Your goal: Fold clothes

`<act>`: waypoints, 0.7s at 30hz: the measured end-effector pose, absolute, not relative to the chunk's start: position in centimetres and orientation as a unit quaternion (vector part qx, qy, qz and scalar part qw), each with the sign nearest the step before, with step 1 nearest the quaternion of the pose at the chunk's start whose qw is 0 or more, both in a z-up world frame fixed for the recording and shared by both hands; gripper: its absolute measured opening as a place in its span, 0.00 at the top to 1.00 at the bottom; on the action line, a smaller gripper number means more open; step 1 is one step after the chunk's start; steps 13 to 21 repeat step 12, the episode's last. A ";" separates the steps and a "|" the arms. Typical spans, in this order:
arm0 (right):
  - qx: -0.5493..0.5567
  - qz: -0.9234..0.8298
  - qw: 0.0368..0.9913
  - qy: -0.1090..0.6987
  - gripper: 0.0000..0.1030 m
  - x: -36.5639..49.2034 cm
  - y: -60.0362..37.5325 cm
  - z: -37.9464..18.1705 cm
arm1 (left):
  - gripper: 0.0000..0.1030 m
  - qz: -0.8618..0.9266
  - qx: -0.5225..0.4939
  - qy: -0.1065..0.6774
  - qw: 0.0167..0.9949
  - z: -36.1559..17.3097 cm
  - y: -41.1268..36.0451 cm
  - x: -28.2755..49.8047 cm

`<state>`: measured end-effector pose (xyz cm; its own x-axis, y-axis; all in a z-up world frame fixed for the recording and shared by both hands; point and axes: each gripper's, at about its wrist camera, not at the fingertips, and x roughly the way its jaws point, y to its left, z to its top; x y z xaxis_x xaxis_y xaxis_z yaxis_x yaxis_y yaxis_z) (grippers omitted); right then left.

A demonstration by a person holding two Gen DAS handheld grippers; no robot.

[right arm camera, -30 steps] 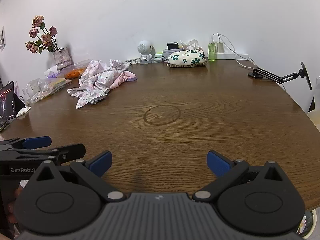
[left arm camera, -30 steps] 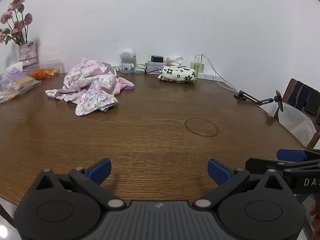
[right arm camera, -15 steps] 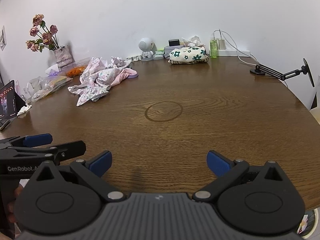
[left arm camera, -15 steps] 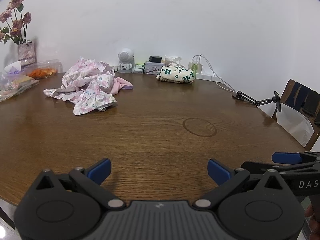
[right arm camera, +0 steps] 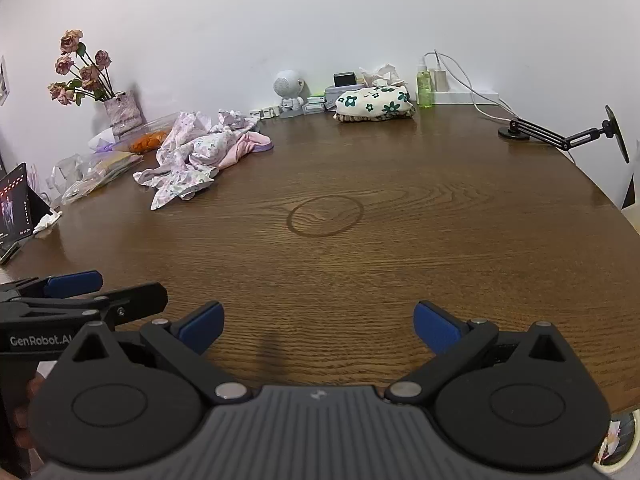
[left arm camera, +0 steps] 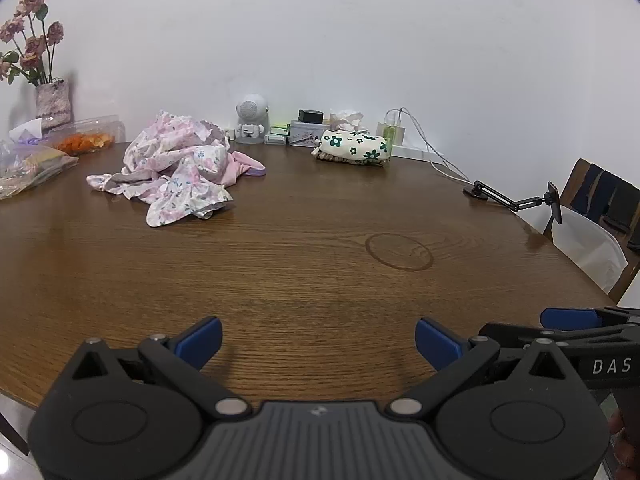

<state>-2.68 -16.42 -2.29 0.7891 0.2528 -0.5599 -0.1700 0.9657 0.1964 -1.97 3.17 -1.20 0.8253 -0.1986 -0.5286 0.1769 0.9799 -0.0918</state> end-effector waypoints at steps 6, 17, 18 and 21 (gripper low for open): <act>0.066 0.113 0.943 0.307 0.00 -2.6 -16.3 -2.3 | 0.00 -0.095 -0.021 0.281 0.955 -1.2 3.2 -2.0; 0.066 0.112 0.942 0.309 0.00 -2.6 -16.1 -2.4 | 0.00 -0.085 -0.034 0.279 0.956 -1.2 3.5 -2.1; 0.066 0.112 0.942 0.309 0.00 -2.6 -16.1 -2.4 | 0.00 -0.085 -0.034 0.279 0.956 -1.2 3.5 -2.1; 0.066 0.112 0.942 0.309 0.00 -2.6 -16.1 -2.4 | 0.00 -0.085 -0.034 0.279 0.956 -1.2 3.5 -2.1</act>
